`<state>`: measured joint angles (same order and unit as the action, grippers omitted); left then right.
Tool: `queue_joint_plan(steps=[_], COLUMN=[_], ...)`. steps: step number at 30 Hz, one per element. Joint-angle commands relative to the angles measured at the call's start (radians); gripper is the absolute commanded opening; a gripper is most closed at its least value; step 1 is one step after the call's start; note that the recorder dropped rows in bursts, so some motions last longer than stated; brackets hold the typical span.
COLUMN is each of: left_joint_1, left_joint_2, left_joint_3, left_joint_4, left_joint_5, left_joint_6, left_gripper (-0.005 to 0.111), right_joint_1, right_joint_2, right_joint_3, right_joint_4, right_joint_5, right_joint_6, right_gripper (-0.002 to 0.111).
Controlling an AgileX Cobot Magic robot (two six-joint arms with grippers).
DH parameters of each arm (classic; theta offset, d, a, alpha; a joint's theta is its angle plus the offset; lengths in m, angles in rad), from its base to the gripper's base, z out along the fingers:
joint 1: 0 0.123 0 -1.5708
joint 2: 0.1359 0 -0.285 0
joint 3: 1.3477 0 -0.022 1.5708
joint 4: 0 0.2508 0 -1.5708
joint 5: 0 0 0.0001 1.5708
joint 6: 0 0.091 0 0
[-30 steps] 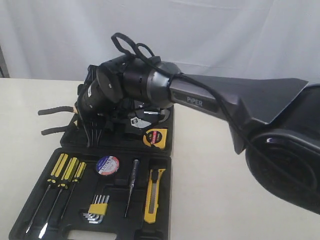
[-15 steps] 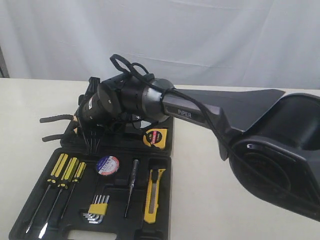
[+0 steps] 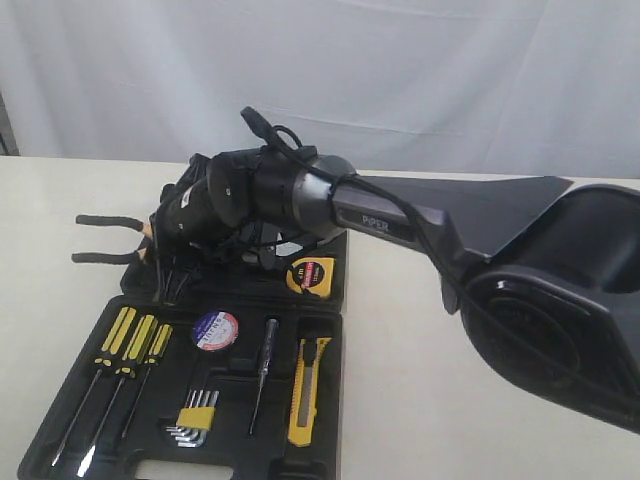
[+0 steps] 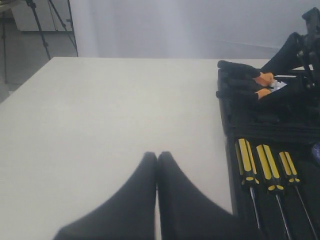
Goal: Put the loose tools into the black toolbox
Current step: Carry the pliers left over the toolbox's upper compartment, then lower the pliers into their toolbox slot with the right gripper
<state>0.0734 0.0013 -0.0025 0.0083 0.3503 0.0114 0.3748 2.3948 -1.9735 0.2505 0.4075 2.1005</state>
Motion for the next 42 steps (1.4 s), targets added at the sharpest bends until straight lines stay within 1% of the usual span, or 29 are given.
queue_joint_plan(steps=[1, 9, 13, 18, 20, 21, 23, 30, 34, 36, 42], left_joint_1=[-0.005, -0.005, -0.005, -0.005, -0.005, -0.005, -0.005, -0.005, -0.005, -0.005, -0.005], left_joint_2=[-0.001, -0.001, -0.001, -0.001, -0.001, -0.001, -0.001, -0.001, -0.001, -0.001, -0.001], left_joint_3=[0.003, 0.003, 0.003, 0.003, 0.003, 0.003, 0.003, 0.003, 0.003, 0.003, 0.003], left_joint_4=[-0.008, -0.008, -0.008, -0.008, -0.008, -0.008, -0.008, -0.008, -0.008, -0.008, -0.008], left_joint_5=[-0.008, -0.008, -0.008, -0.008, -0.008, -0.008, -0.008, -0.008, -0.008, -0.008, -0.008], left_joint_6=[-0.004, -0.004, -0.004, -0.004, -0.004, -0.004, -0.004, -0.004, -0.004, -0.004, -0.004], left_gripper=[0.000, 0.000, 0.000, 0.000, 0.000, 0.000, 0.000, 0.000, 0.000, 0.000, 0.000], right_joint_1=[-0.021, -0.030, -0.031, -0.056, -0.076, -0.094, -0.115, -0.116, -0.116, -0.114, -0.114], right_joint_2=[-0.007, -0.007, -0.009, -0.035, -0.059, -0.073, -0.078, -0.063, -0.042, -0.038, -0.037], right_joint_3=[-0.003, -0.003, -0.003, -0.002, -0.002, -0.002, -0.002, -0.002, -0.002, -0.002, -0.002], right_joint_4=[0.126, 0.268, 0.375, 0.271, 0.204, 0.147, 0.095, 0.093, 0.147, 0.150, 0.221], right_joint_5=[-0.037, -0.026, 0.060, 0.114, 0.200, 0.278, 0.347, 0.334, 0.303, 0.240, 0.226], right_joint_6=[0.004, 0.004, 0.004, 0.004, 0.004, 0.004, 0.004, 0.004, 0.004, 0.004, 0.004], right_gripper=[0.000, 0.000, 0.000, 0.000, 0.000, 0.000, 0.000, 0.000, 0.000, 0.000, 0.000])
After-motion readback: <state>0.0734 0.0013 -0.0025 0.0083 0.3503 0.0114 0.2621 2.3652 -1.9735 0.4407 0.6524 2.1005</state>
